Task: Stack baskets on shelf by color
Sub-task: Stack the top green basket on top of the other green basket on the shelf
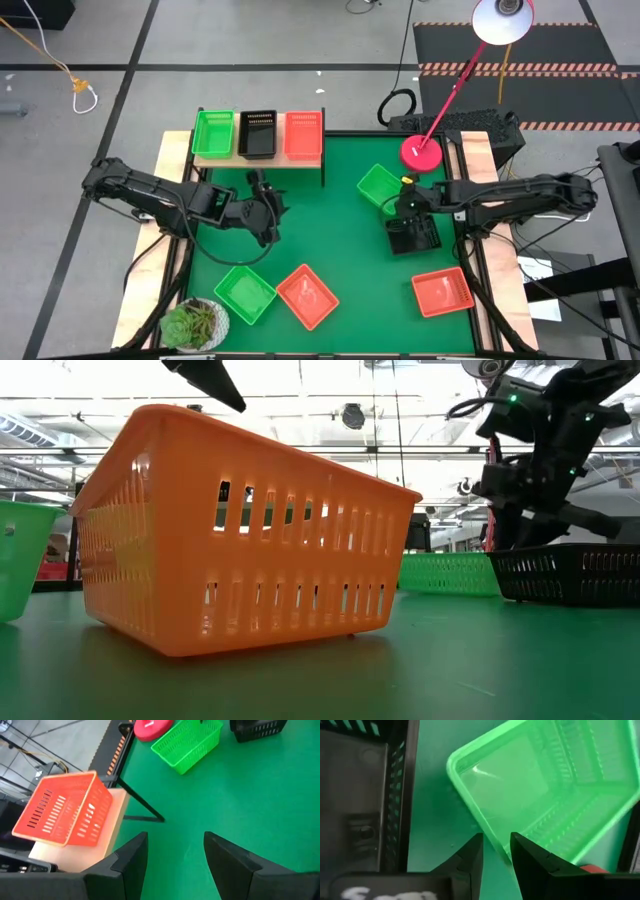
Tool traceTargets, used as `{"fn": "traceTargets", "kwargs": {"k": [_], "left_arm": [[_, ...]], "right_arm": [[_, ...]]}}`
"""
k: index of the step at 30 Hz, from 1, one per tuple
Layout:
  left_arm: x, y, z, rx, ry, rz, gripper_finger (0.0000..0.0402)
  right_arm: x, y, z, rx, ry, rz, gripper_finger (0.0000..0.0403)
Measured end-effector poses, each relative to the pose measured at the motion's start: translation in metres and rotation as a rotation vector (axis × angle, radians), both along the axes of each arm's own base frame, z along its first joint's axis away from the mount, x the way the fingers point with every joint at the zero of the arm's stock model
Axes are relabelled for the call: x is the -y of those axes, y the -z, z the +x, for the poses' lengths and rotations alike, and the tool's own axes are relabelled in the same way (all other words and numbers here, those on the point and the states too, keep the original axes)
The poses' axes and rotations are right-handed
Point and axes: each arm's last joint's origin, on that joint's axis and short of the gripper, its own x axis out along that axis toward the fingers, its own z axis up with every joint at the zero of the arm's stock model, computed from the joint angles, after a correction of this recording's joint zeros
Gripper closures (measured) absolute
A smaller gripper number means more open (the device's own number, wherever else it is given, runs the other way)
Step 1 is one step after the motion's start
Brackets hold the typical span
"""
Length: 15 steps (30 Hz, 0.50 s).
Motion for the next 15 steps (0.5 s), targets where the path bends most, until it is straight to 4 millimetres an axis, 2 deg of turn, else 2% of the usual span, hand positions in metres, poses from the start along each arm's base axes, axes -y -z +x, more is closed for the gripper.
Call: {"fn": "traceTargets", "kwargs": {"k": [5,12,15], "left_arm": [[0.002,-0.002,0.003,0.023,0.044,-0.009,0.0206],[0.003,-0.005,0.006,0.057,0.065,-0.011,0.0206],[0.003,-0.009,0.009,0.105,0.078,-0.009,0.0206]], "right_arm": [[0.001,0.007,0.009,-0.007,-0.022,-0.008,0.0317],[0.001,0.005,0.017,0.061,-0.022,-0.018,0.0385],[-0.002,-0.003,0.022,0.090,-0.030,-0.020,0.0395]]}}
